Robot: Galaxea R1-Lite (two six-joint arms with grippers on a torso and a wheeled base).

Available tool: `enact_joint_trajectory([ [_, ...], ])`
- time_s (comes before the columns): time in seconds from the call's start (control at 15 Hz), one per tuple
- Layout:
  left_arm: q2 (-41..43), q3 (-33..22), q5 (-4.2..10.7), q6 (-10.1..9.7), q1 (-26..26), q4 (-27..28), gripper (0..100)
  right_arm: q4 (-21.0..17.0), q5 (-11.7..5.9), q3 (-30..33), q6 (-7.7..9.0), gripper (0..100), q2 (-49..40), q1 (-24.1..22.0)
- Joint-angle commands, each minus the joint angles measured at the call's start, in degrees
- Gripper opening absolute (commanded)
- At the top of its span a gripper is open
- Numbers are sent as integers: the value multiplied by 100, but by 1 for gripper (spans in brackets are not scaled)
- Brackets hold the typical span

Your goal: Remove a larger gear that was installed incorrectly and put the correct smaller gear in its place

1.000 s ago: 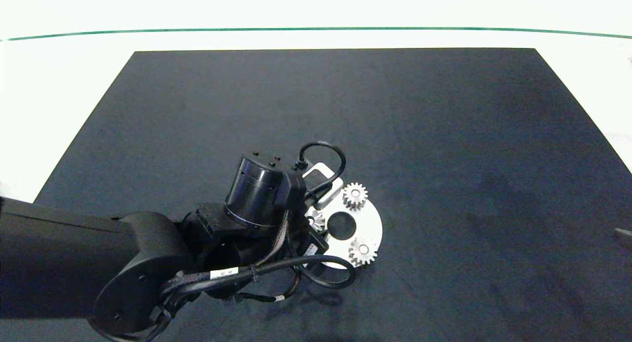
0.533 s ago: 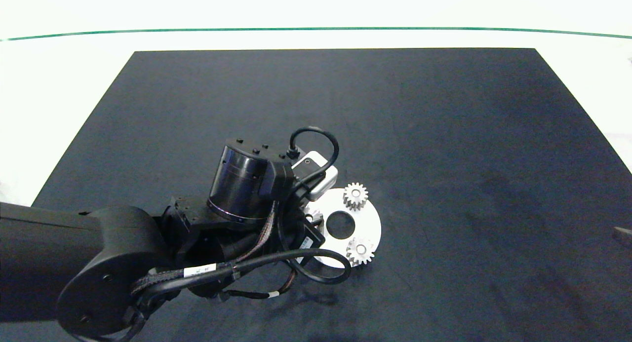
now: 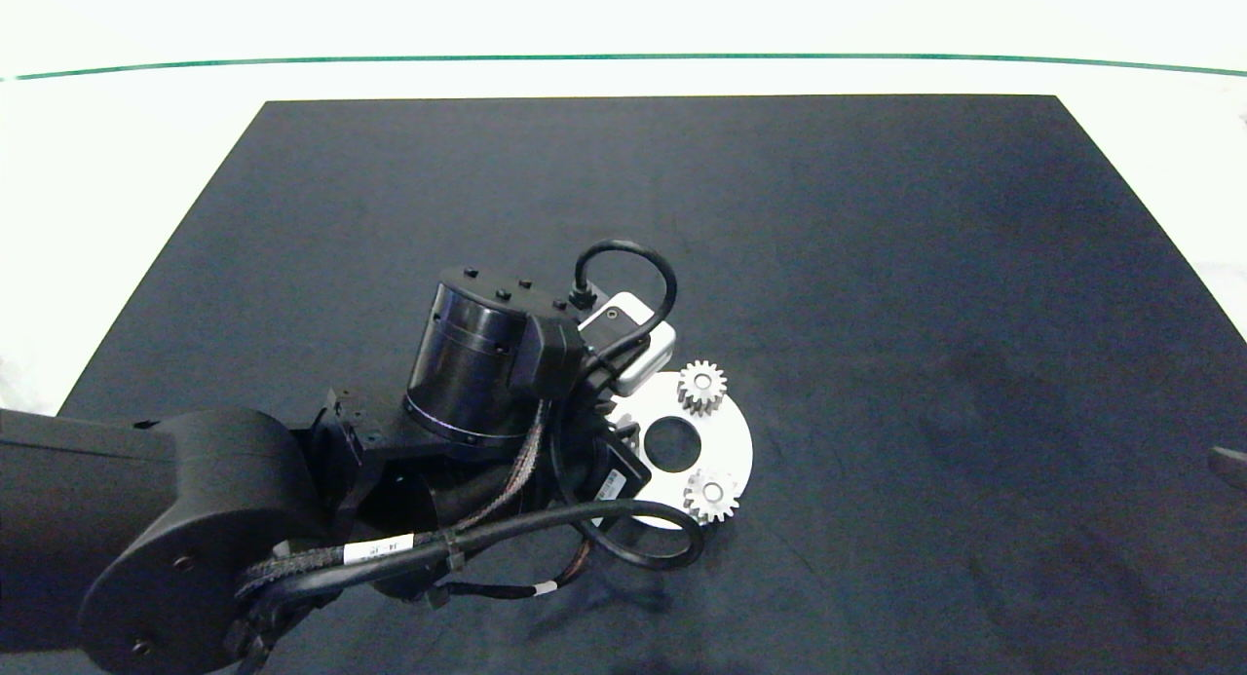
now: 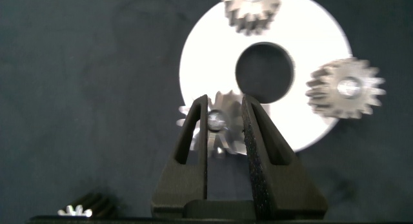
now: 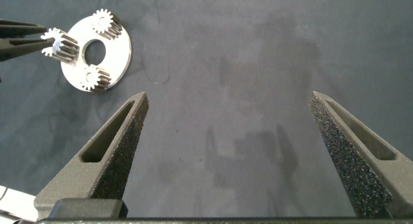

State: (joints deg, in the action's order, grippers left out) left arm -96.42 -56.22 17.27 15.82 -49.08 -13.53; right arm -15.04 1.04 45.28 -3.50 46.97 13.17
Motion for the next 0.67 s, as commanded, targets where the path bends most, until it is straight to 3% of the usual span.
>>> enact_joint_trajectory([
  [0.07, 79, -3, 13, 8, -23, 52, 25, -7, 2, -1, -2, 100, -4, 2],
  [0.13, 123, -11, 13, 8, -23, 202, 25, -16, 2, -1, -2, 100, -12, 2],
  [0.2, 123, -11, 13, 0, -23, 246, 100, -16, 2, -1, -2, 100, -12, 2],
  [0.4, 105, -126, 13, -44, -14, 342, 100, -16, 2, -10, -2, 100, -30, 2],
  [0.53, 114, -442, 13, -79, -14, 984, 100, -25, 2, -19, -2, 100, -30, 2],
  [0.67, 44, -750, 13, -150, -14, 1283, 100, -25, 2, -10, -2, 100, -21, 2],
])
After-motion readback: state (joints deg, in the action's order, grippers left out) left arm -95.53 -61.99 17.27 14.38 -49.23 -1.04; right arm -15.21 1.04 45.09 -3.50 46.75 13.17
